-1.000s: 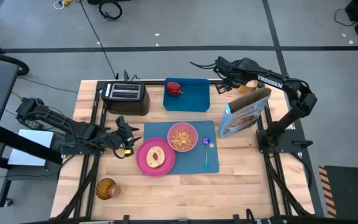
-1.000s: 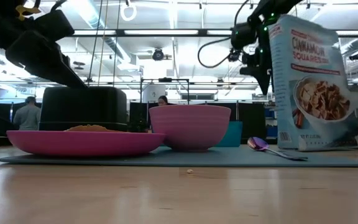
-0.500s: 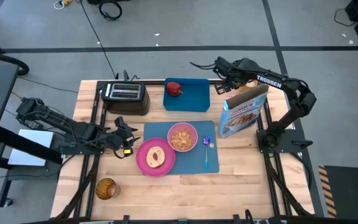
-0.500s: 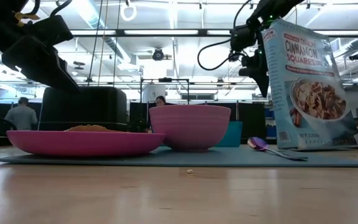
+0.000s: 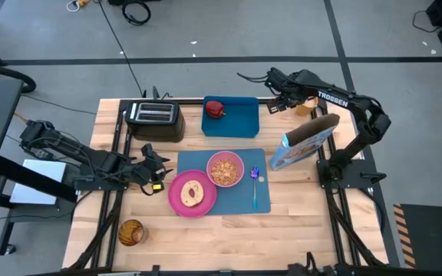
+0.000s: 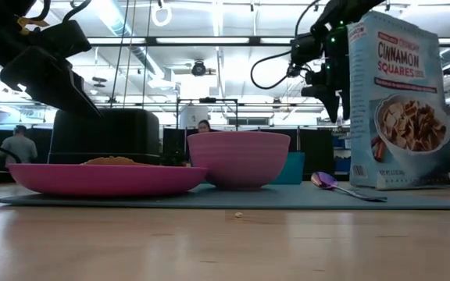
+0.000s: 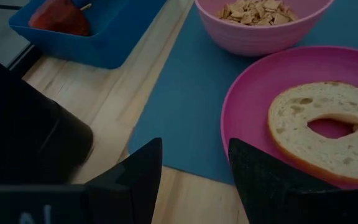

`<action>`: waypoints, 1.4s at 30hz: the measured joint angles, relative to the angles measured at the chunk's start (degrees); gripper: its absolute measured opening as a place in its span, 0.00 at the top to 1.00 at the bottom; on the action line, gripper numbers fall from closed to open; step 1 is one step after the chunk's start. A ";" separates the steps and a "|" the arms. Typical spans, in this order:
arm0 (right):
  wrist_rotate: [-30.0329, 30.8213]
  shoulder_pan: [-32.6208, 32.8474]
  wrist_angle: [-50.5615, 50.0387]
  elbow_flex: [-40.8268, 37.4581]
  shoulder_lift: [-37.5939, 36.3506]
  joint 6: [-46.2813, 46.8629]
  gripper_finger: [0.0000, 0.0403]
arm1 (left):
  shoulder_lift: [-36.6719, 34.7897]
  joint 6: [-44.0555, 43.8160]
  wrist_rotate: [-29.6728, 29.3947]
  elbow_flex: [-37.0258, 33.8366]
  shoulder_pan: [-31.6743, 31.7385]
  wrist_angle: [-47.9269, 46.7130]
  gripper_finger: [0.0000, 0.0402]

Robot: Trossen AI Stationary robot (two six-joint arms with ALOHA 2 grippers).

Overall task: Arrange a breakfast setting
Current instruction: Put the yellow cup on the blue placemat

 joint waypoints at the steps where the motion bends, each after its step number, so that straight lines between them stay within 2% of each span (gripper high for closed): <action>1: 0.30 -0.74 0.29 0.00 0.06 -0.23 0.56 | 0.00 0.12 0.00 0.00 0.00 0.00 0.52; 11: -0.63 -10.69 7.59 -4.17 0.18 -2.22 0.58 | 0.00 -0.29 0.00 0.00 0.00 0.00 0.52; 16: 1.10 -13.62 12.61 -6.55 0.18 -3.23 0.60 | 0.00 -0.47 0.02 0.00 0.00 0.00 0.52; 27: -2.47 -18.02 17.38 -11.16 0.18 -3.61 0.60 | -0.90 0.03 0.36 0.04 0.07 -1.65 0.52; 35: -3.62 -18.87 19.81 -12.44 0.18 -3.63 0.61 | -6.93 0.12 0.59 0.07 0.07 -5.21 0.52; 42: -3.85 -18.95 19.81 -12.44 0.18 -3.84 0.69 | -14.54 0.52 1.66 0.07 0.07 -7.61 0.52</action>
